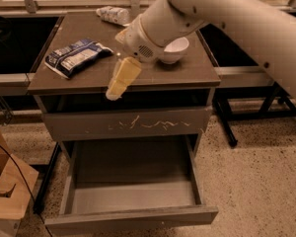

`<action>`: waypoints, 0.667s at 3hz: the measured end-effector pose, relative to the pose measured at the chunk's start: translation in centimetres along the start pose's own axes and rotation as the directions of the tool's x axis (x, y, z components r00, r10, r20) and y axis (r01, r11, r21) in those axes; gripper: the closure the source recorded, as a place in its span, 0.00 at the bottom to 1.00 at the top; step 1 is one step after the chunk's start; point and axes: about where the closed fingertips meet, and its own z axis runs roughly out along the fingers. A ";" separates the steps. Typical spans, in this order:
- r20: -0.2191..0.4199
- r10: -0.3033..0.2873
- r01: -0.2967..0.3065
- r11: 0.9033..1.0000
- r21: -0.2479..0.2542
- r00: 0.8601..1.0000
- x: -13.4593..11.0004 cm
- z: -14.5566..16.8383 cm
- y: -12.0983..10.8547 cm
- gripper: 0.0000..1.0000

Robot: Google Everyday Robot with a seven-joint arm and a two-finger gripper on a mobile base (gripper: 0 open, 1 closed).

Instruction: Place blue chip bag into middle drawer

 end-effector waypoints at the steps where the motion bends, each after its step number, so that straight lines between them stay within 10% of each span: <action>1: 0.058 -0.002 0.002 1.000 -0.005 0.998 -1.5 4.2 -2.8 0.00; 2: 0.092 -0.018 0.018 1.000 0.000 0.996 -2.0 8.7 -6.3 0.00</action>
Offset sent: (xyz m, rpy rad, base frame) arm 0.1093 0.0909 -0.0451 0.1148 -0.0408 0.0216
